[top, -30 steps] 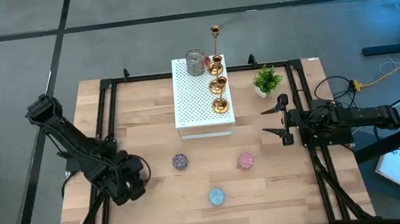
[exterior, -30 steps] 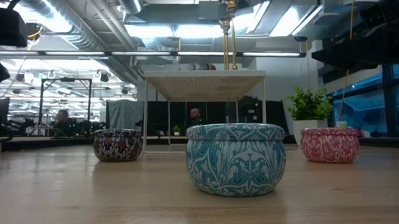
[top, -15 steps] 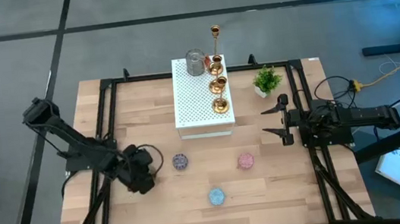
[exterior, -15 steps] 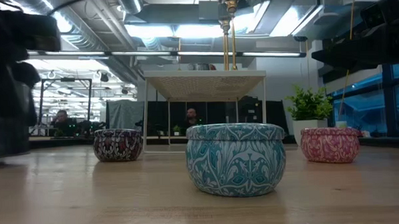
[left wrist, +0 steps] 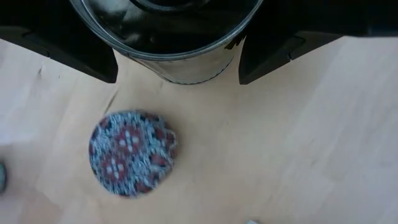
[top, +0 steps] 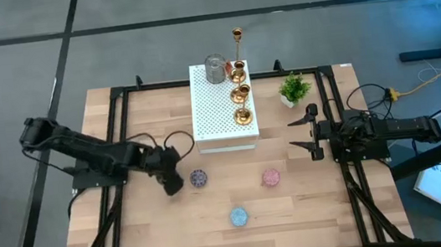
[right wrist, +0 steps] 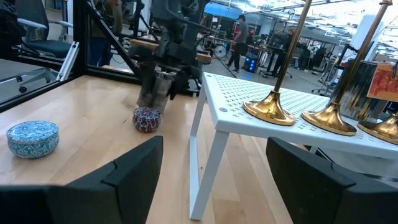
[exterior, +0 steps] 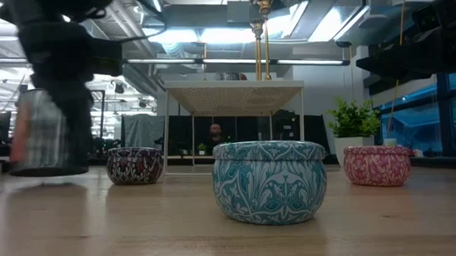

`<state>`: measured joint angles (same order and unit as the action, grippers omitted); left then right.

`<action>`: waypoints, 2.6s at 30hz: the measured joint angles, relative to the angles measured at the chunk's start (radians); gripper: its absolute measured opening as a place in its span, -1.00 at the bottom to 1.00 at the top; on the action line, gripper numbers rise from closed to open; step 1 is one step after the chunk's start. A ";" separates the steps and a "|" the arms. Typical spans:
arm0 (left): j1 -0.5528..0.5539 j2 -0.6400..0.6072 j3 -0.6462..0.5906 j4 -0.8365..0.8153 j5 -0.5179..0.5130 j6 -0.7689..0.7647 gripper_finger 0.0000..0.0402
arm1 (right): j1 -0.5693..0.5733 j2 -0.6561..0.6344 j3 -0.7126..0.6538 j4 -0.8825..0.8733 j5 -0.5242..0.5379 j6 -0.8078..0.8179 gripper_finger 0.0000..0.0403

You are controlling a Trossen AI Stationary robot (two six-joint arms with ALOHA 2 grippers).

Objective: Pick & Place candle stick holders
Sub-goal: Put the silver scented candle can on the shelf

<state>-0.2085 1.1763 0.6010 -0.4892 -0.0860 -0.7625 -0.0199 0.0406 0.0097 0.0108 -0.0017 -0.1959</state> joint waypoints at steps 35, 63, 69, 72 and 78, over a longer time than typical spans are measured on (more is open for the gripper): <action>0.086 0.000 0.086 -0.304 0.155 0.211 0.99 | 0.000 0.000 0.000 0.000 0.000 0.000 0.45; 0.086 -0.001 0.059 -0.313 0.267 0.295 0.99 | 0.000 0.000 0.000 0.000 0.000 0.000 0.45; 0.089 0.000 -0.013 -0.175 0.278 0.302 1.00 | 0.000 0.000 0.000 0.000 0.000 0.000 0.45; 0.106 -0.005 -0.019 -0.161 0.290 0.333 1.00 | 0.000 0.000 0.000 0.000 0.000 0.000 0.45; 0.143 -0.005 -0.021 -0.159 0.315 0.328 1.00 | 0.000 0.000 0.000 0.000 0.000 0.000 0.45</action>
<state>-0.0659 1.1717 0.5800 -0.6482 0.2288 -0.4346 -0.0200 0.0406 0.0097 0.0105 -0.0017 -0.1959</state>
